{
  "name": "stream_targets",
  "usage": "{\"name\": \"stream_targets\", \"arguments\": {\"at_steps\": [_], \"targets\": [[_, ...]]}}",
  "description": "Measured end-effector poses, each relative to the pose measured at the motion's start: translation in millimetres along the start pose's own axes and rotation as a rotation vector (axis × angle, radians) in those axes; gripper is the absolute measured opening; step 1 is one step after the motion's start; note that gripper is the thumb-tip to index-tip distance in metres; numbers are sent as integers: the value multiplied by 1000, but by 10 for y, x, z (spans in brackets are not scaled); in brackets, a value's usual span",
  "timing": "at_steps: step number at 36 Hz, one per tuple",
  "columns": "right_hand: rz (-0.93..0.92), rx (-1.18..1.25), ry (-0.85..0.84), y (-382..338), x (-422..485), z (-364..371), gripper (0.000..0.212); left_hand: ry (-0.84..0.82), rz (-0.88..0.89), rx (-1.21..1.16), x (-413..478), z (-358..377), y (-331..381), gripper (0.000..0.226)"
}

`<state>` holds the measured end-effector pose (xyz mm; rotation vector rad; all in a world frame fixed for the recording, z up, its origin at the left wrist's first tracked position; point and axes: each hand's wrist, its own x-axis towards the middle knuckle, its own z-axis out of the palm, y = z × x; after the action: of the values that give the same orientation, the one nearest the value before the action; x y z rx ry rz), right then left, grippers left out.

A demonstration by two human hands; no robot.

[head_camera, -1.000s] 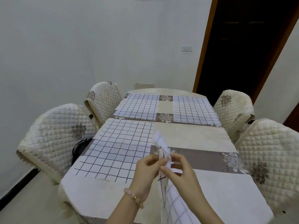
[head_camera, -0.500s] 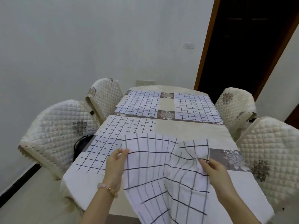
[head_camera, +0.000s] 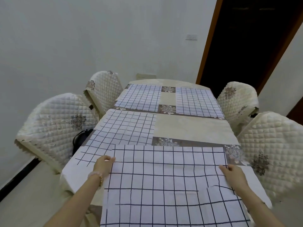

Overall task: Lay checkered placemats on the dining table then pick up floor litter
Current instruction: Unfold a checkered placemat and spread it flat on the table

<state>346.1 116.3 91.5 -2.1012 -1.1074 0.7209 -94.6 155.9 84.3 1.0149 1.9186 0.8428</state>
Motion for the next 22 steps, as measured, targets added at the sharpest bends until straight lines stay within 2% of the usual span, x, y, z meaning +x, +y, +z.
{"name": "stream_targets", "arguments": {"at_steps": [3,6,8,11,13,16,20,21,22], "targets": [[44,-22,9,83,9,15,39,-36,-41,-34,18,37,-89,28],[77,-25,6,142,28,53,41,-192,-123,-145,-20,86,-172,38],[89,-17,15,166,23,89,46,-308,-160,-111,-74,122,-229,52],[130,16,6,229,34,130,48,-373,-195,-6,-139,201,-361,68],[187,38,-22,260,19,133,44,-385,-173,85,-166,231,-466,55],[253,70,-80,279,-52,135,44,-337,-74,247,-198,259,-609,8],[313,163,-158,337,-215,113,61,-268,-66,242,-219,287,-692,24],[338,177,-186,383,-250,108,65,-258,-84,223,-208,291,-712,21],[353,183,-215,434,-282,95,66,-256,-89,205,-225,285,-716,7]]}}
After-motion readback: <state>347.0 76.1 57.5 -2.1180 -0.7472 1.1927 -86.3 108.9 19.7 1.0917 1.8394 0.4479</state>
